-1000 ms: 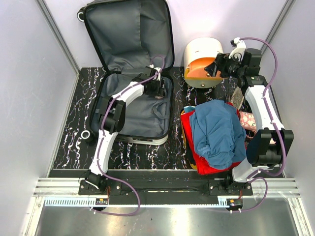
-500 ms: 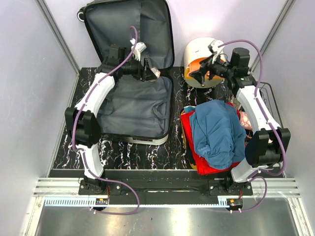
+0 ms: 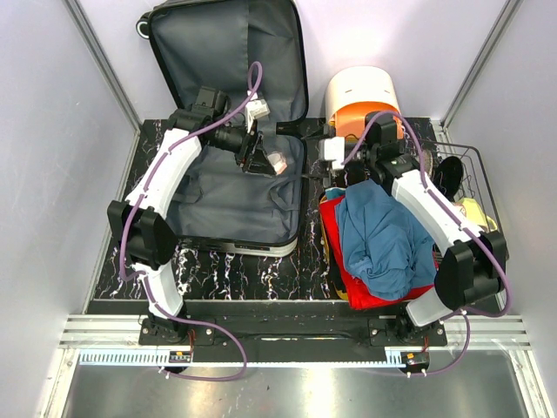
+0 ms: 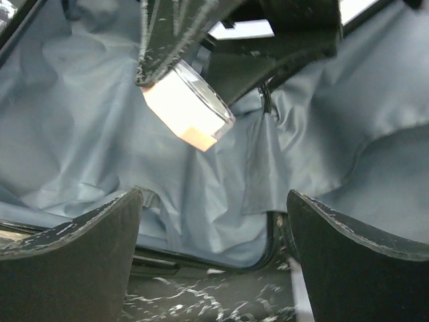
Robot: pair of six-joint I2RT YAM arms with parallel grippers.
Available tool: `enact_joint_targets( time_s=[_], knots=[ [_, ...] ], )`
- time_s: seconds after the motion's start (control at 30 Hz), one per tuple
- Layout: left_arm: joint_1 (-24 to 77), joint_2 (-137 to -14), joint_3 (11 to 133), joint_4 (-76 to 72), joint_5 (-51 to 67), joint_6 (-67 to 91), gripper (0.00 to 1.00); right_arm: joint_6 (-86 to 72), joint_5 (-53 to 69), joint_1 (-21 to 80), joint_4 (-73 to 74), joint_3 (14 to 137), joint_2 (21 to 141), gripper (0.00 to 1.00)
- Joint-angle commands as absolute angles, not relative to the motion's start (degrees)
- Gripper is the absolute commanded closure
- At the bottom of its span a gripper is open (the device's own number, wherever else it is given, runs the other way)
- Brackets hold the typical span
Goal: Open, take out, and arrange the luggage
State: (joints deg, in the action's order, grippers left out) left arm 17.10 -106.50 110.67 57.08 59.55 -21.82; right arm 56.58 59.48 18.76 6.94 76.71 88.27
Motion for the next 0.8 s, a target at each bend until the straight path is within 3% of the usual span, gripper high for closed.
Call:
enact_joint_targets(
  time_s=[0.0,0.2,0.3,0.4,0.43,0.77],
  knots=[
    [18.28,-106.08,113.47,62.13,64.07,-26.45,0.71,79.43,62.49,21.53,10.72,74.54,85.43,0.04],
    [19.25,-108.81,115.75,65.04,65.3,-25.32,0.71,85.78,61.7,24.96,8.88,74.18,87.1,0.06],
    [19.6,-109.6,116.71,65.13,64.95,-24.35,0.71,89.55,62.23,25.22,10.45,73.57,87.01,0.12],
    [20.04,-109.95,117.77,65.13,63.9,-23.47,0.71,91.41,62.84,25.49,10.81,72.95,87.1,0.27],
    [20.21,-110.04,117.86,65.13,63.9,-23.21,0.71,91.32,62.75,25.66,10.9,73.3,87.19,0.36],
    [20.3,-110.83,119.79,65.13,63.02,-19.86,0.7,92.81,61.87,26.02,11.07,73.92,87.8,0.67]
  ],
)
